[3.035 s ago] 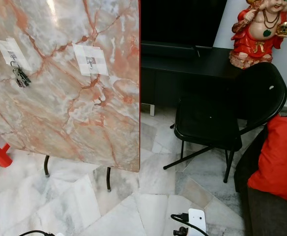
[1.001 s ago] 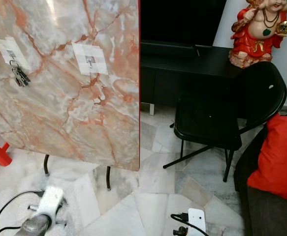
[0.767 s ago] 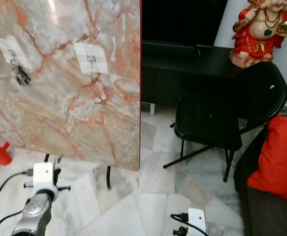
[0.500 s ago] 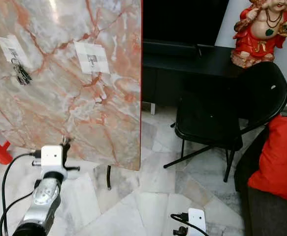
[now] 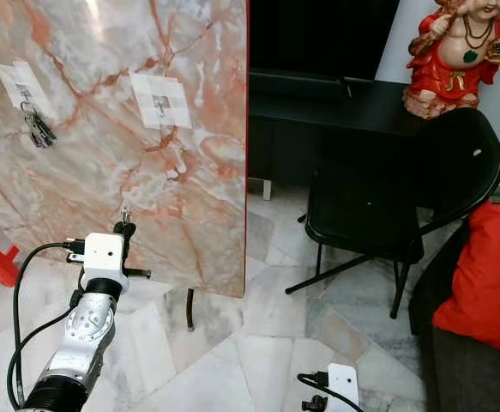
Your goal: Hang keys on a hook
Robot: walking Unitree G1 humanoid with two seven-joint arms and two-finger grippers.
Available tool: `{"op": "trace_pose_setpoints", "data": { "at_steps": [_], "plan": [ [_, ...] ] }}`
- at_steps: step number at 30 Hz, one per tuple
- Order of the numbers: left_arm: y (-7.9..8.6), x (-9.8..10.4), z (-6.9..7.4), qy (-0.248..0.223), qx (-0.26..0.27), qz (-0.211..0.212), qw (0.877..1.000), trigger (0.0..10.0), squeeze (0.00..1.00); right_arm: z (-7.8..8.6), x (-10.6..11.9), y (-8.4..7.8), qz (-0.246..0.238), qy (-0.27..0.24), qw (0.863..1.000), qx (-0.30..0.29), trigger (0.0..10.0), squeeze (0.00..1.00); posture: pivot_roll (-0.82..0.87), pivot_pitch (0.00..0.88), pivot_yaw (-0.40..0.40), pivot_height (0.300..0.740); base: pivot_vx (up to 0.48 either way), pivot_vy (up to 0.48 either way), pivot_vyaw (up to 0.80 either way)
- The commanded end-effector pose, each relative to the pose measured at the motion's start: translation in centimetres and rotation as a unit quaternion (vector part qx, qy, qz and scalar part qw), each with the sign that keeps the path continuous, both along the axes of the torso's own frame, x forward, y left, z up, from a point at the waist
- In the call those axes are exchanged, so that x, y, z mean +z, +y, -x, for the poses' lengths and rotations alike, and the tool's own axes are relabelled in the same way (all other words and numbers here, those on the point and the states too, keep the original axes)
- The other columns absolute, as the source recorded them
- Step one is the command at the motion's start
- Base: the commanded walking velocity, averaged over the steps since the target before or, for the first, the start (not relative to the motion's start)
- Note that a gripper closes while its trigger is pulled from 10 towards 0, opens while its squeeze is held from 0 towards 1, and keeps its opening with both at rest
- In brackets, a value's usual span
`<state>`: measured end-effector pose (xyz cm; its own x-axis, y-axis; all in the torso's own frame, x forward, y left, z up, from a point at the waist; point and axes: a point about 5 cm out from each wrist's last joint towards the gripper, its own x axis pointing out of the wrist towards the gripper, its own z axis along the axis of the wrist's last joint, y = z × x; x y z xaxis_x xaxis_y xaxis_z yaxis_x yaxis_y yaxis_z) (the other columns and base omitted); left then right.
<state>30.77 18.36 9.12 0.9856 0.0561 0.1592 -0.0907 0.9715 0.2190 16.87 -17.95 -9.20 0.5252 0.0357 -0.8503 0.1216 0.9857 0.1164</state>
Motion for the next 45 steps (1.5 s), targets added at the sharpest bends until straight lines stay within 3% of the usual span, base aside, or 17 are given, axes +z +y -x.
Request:
{"op": "trace_pose_setpoints", "data": {
  "at_steps": [1,22,45],
  "plan": [
    [-0.1,1.0,-0.2,-0.018,-0.001,0.0,1.0,10.0,0.0,0.2,-0.1,-0.1,0.001,0.001,1.0,-0.004,10.0,0.0,0.03,0.026,-0.028,0.74,0.0,0.0,0.0],
    [-0.9,1.8,-0.6,-0.025,-0.028,0.007,0.999,10.0,0.0,0.3,-0.1,-0.1,0.001,0.002,1.0,-0.001,10.0,0.0,0.03,0.004,-0.027,0.74,0.0,0.0,0.0],
    [-1.2,2.3,-0.6,-0.036,-0.036,0.006,0.999,10.0,0.0,0.3,-0.1,0.0,0.001,0.002,1.0,0.001,10.0,0.0,0.03,0.007,-0.029,0.74,0.27,0.0,0.0]
  ]
}}
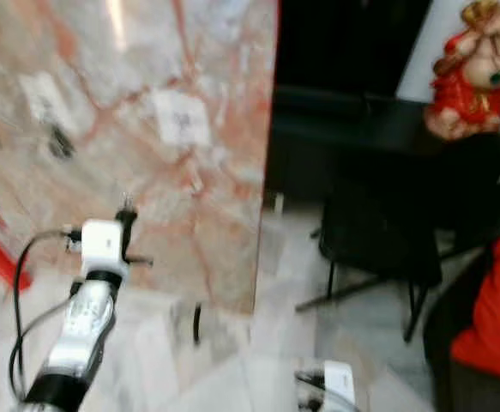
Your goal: Hang keys on a hook
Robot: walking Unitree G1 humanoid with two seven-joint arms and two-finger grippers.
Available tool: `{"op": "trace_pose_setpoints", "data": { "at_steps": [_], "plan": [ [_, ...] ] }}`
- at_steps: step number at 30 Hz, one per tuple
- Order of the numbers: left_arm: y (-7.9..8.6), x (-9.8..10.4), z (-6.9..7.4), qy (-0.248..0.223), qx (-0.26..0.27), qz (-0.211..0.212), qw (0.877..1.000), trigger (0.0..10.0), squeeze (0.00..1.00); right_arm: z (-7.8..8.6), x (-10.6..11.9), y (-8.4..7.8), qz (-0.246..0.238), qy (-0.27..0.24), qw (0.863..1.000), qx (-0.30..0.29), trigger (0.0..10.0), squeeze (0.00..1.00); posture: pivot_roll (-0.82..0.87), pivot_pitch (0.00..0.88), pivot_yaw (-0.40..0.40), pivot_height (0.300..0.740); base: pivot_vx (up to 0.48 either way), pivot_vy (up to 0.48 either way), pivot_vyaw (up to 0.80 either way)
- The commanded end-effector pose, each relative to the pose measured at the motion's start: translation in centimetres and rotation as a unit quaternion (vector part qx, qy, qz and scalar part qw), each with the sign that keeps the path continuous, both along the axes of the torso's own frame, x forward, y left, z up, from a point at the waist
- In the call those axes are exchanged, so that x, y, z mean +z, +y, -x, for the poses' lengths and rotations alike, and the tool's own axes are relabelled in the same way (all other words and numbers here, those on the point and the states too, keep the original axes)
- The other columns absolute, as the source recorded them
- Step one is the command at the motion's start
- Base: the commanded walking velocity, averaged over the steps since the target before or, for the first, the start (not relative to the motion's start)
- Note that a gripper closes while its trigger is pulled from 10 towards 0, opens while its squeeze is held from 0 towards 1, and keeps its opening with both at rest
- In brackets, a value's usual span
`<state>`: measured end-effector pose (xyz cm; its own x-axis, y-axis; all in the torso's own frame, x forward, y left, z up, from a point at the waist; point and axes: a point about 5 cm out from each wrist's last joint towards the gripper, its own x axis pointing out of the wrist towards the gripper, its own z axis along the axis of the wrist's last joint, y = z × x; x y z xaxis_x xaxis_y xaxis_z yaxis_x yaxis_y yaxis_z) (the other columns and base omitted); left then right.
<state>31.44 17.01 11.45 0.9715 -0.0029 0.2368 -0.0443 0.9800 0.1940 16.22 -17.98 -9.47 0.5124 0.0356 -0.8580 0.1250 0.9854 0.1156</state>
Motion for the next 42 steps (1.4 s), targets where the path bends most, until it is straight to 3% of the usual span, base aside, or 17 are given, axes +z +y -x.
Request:
{"op": "trace_pose_setpoints", "data": {
  "at_steps": [1,22,42],
  "plan": [
    [0.2,0.0,0.1,0.004,-0.004,-0.006,1.0,10.0,0.0,-0.4,0.2,0.0,0.001,-0.006,1.0,0.002,10.0,0.0,0.03,0.008,-0.03,0.74,0.277,0.0,0.0],
    [-0.4,0.6,0.2,-0.007,-0.022,-0.019,1.0,10.0,0.0,-0.5,0.2,0.0,0.002,-0.006,1.0,0.002,10.0,0.0,0.03,0.021,-0.033,0.74,0.271,0.0,0.0],
    [-2.2,2.3,0.2,-0.031,-0.082,-0.044,0.995,10.0,0.0,-0.5,0.2,0.1,0.001,-0.007,1.0,0.002,10.0,0.0,0.03,0.03,-0.032,0.74,0.0,0.0,0.0]
  ]
}}
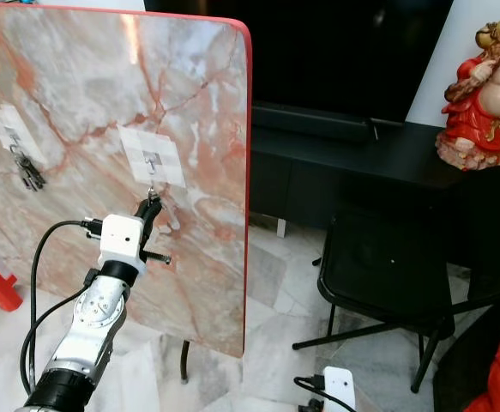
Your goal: Hang keys on a hook
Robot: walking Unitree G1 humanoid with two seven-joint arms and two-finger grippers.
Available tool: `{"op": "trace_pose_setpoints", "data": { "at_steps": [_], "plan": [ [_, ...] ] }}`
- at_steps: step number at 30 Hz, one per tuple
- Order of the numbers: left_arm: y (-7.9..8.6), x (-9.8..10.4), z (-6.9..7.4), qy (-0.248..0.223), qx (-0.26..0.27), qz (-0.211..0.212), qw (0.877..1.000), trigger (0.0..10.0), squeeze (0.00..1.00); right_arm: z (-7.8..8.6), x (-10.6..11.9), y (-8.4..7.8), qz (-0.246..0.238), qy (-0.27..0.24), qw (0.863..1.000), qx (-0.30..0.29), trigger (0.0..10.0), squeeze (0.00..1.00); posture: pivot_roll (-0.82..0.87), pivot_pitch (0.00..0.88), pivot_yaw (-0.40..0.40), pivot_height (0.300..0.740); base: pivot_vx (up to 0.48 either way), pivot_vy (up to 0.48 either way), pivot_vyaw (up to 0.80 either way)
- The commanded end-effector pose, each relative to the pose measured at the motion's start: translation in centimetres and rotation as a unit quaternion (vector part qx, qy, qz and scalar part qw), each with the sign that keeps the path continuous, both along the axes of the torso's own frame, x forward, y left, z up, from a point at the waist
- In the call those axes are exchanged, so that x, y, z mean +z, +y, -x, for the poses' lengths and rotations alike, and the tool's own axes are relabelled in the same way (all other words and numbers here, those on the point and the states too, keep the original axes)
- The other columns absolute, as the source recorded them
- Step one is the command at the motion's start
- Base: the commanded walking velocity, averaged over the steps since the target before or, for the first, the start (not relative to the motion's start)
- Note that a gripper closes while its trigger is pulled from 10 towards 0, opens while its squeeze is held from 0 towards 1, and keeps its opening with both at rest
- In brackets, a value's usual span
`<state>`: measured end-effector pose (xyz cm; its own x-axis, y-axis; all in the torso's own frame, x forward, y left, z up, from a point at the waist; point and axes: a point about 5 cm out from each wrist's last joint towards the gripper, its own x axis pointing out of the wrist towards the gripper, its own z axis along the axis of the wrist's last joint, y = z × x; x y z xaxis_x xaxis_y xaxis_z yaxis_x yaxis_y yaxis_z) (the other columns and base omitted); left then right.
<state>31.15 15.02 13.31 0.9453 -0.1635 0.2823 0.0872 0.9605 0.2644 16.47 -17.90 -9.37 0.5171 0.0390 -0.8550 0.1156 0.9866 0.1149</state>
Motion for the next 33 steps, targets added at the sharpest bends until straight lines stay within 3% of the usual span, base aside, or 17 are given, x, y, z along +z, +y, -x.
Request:
{"op": "trace_pose_setpoints", "data": {
  "at_steps": [1,12,33],
  "plan": [
    [-0.3,0.6,0.0,-0.007,-0.008,-0.009,1.0,10.0,0.0,-0.3,0.1,0.0,0.0,-0.004,1.0,-0.002,10.0,0.0,0.03,0.03,-0.032,0.74,0.0,0.0,0.0],
    [-0.1,2.1,-0.6,-0.019,0.001,0.0,1.0,10.0,0.0,-0.4,0.2,0.0,0.007,-0.005,1.0,0.004,10.0,0.0,0.04,0.036,-0.033,0.74,0.0,0.0,0.0],
    [0.0,2.3,-0.9,-0.015,0.013,0.006,1.0,10.0,0.0,-0.4,0.2,0.0,0.009,-0.005,1.0,0.018,10.0,0.0,0.03,0.014,-0.029,0.74,0.0,0.0,0.0]
  ]
}}
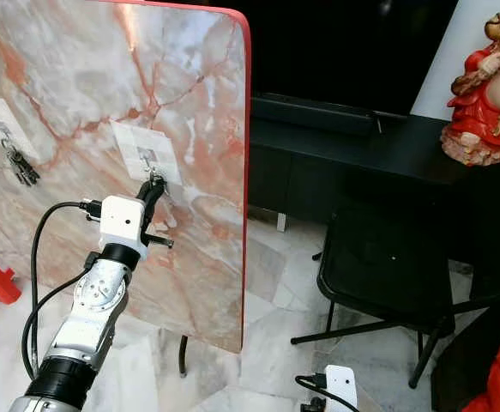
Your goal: Hang keys on a hook
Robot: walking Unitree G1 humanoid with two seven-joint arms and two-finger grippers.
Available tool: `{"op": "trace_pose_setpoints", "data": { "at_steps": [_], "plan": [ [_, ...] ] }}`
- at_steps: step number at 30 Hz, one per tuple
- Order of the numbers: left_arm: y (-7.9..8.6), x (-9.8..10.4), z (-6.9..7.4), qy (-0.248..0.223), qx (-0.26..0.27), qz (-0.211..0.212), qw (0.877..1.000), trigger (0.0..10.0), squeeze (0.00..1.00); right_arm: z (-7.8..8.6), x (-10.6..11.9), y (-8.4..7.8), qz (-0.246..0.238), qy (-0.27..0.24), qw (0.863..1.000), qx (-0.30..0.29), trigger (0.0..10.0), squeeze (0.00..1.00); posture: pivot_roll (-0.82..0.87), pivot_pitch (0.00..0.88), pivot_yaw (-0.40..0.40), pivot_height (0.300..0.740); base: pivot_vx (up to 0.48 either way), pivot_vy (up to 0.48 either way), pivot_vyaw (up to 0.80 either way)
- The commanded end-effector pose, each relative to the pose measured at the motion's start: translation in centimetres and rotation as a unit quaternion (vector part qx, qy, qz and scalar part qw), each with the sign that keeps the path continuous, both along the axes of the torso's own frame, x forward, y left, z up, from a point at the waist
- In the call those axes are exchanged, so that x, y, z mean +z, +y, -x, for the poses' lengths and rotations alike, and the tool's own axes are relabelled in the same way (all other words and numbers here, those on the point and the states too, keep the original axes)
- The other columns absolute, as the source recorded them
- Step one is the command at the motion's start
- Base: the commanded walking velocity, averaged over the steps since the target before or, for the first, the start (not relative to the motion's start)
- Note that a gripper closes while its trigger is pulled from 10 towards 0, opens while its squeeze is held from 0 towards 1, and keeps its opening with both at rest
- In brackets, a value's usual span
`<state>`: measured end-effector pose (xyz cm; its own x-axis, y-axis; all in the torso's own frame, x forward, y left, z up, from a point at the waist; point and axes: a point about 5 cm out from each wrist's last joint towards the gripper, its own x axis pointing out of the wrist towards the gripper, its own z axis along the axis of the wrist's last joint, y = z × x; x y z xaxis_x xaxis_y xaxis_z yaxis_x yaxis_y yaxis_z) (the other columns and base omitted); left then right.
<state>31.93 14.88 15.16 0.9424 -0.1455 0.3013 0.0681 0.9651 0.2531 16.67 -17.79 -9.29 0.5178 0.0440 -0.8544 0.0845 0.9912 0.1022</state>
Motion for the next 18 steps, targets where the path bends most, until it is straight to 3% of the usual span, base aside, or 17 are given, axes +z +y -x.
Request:
{"op": "trace_pose_setpoints", "data": {
  "at_steps": [1,18],
  "plan": [
    [0.2,0.46,-0.14,-0.006,0.007,-0.001,1.0,10.0,0.0,-0.21,0.1,-0.09,0.002,-0.003,1.0,0.003,10.0,0.0,0.03,0.014,-0.029,0.74,0.0,0.0,0.0],
    [-0.15,-0.09,0.36,0.003,0.011,0.002,1.0,10.0,0.0,-0.18,0.09,-0.04,0.008,-0.002,1.0,0.018,10.0,0.0,0.04,0.0,-0.025,0.74,0.0,0.0,0.0]
  ]
}}
